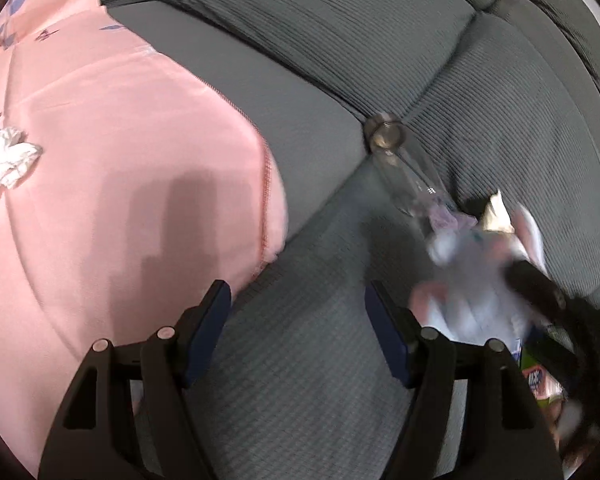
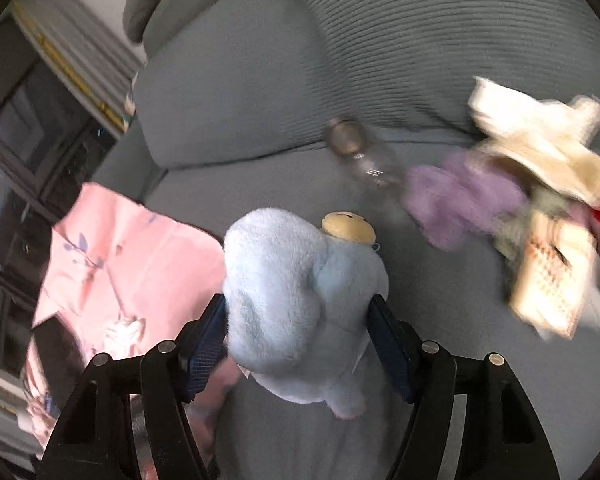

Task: Organize soft objects
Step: 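Carry the plush toy with the right gripper over the green box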

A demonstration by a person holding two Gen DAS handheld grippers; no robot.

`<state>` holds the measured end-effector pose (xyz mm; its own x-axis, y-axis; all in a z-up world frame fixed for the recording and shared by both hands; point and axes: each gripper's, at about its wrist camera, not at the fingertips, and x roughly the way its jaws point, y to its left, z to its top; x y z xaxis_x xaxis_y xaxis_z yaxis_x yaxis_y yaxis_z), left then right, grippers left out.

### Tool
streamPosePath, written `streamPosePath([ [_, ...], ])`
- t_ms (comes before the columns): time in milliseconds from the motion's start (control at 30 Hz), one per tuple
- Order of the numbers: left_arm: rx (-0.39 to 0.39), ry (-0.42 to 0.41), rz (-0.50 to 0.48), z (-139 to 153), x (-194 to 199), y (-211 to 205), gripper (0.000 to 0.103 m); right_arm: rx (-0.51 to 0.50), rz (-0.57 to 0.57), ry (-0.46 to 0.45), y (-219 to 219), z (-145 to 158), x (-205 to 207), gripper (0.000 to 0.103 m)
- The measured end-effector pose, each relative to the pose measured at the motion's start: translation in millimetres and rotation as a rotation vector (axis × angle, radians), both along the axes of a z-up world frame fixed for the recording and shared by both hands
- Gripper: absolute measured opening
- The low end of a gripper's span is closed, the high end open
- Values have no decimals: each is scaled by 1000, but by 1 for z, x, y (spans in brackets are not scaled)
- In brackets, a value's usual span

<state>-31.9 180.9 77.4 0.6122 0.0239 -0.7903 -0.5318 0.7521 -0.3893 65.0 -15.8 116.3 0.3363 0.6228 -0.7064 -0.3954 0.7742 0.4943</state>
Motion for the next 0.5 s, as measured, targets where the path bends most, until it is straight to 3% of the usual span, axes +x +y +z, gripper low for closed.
streamPosePath([
  [167, 52, -10, -83, 7, 6, -28, 69, 30, -109, 35, -71, -13, -36, 71],
  [367, 99, -4, -259, 6, 17, -78, 71, 71, -178, 113, -112, -36, -50, 72],
  [500, 91, -21, -370, -1, 24, -108, 84, 45, -229, 158, -129, -49, -50, 74],
])
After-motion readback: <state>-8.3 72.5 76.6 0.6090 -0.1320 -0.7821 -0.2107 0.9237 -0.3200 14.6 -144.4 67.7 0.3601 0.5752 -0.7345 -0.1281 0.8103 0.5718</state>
